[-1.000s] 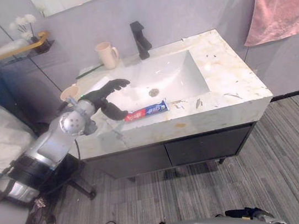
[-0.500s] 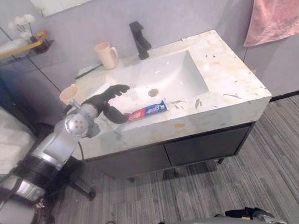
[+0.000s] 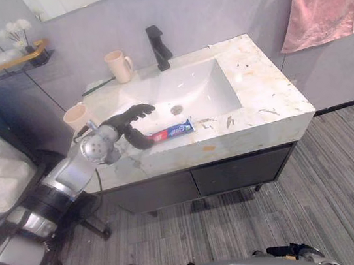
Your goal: Organize the bathroom.
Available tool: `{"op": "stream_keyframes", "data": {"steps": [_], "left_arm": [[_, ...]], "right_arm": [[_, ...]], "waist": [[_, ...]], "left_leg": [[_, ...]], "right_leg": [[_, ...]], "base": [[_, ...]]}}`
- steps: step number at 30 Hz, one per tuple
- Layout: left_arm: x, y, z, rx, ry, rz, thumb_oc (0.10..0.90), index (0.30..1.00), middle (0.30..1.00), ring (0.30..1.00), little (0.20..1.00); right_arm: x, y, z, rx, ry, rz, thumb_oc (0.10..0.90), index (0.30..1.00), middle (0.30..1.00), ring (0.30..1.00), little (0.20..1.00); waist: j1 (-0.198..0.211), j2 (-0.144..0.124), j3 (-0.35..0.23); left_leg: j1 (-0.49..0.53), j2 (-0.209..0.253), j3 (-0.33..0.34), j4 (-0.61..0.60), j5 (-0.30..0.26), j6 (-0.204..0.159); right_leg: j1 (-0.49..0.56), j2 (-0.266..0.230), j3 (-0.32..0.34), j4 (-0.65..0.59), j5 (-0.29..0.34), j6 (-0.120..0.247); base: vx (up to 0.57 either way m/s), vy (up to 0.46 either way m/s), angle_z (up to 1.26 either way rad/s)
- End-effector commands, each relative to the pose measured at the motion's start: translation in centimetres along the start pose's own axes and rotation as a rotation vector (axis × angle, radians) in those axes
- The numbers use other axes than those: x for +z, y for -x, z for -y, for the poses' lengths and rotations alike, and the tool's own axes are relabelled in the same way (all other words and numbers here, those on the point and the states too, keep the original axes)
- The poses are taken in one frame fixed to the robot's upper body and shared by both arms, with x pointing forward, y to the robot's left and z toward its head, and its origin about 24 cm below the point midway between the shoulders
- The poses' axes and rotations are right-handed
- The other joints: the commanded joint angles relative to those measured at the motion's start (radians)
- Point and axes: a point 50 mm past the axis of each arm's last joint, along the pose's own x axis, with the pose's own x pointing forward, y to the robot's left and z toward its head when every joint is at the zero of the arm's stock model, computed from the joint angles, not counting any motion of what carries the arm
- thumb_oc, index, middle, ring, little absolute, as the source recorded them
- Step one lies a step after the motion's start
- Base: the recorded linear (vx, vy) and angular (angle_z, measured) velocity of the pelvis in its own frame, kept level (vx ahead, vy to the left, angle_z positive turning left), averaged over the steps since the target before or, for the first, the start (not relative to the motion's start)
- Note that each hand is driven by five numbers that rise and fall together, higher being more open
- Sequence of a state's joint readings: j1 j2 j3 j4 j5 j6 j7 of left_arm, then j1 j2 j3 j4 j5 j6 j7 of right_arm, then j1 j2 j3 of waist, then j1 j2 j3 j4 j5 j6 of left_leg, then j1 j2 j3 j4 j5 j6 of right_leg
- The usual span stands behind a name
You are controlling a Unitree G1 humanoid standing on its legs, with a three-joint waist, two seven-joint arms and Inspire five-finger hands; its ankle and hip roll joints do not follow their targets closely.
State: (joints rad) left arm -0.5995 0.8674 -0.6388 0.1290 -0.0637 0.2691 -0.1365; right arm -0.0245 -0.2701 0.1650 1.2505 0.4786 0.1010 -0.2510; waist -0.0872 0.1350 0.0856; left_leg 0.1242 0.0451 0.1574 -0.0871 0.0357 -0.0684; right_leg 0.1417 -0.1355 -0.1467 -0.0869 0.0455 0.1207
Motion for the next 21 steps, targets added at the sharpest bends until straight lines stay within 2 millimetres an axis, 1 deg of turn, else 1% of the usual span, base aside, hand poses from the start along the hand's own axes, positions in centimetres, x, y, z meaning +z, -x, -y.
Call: {"op": "stream_keyframes", "data": {"steps": [1, 3, 10, 21], "left_arm": [[3.9, 0.2, -8.9, 0.298, -0.129, 0.078, 0.8, 0.9, 0.9, 0.9, 0.9], [3.6, 0.0, -8.6, 0.288, -0.136, 0.058, 0.8, 0.9, 0.9, 0.9, 0.9], [3.2, 0.1, -8.9, 0.293, -0.129, 0.041, 0.8, 0.9, 0.9, 0.9, 0.9], [3.3, 0.1, -9.1, 0.279, -0.139, 0.028, 0.8, 0.9, 0.9, 0.9, 0.9]], "right_arm": [[1.2, -0.2, 1.0, -0.044, -0.023, 0.014, 0.8, 0.9, 0.9, 0.9, 0.9], [1.2, -0.2, 1.1, -0.049, -0.02, 0.015, 0.8, 0.9, 0.9, 0.9, 0.9], [1.1, -0.2, 1.7, -0.06, -0.014, 0.018, 0.8, 0.9, 0.9, 0.9, 0.9], [1.2, -0.3, 2.0, -0.062, -0.007, 0.02, 0.8, 0.9, 0.9, 0.9, 0.9]], "waist": [[0.001, -0.007, 0.033], [-0.004, -0.001, 0.033], [-0.009, 0.006, 0.035], [-0.011, 0.012, 0.037]], "left_leg": [[-0.008, -0.078, 0.001, 0.126, -0.094, 0.053], [-0.007, -0.08, 0.002, 0.123, -0.092, 0.053], [-0.008, -0.081, 0.005, 0.124, -0.092, 0.052], [-0.011, -0.084, 0.006, 0.128, -0.093, 0.053]], "right_leg": [[-0.014, 0.073, -0.073, 0.077, -0.076, -0.032], [-0.015, 0.072, -0.07, 0.075, -0.075, -0.03], [-0.018, 0.07, -0.068, 0.076, -0.075, -0.029], [-0.022, 0.066, -0.069, 0.08, -0.076, -0.029]], "base": [[0.0, 0.0, 0.0], [0.0, 0.0, 0.0], [0.0, 0.0, 0.0], [0.0, 0.0, 0.0]]}}
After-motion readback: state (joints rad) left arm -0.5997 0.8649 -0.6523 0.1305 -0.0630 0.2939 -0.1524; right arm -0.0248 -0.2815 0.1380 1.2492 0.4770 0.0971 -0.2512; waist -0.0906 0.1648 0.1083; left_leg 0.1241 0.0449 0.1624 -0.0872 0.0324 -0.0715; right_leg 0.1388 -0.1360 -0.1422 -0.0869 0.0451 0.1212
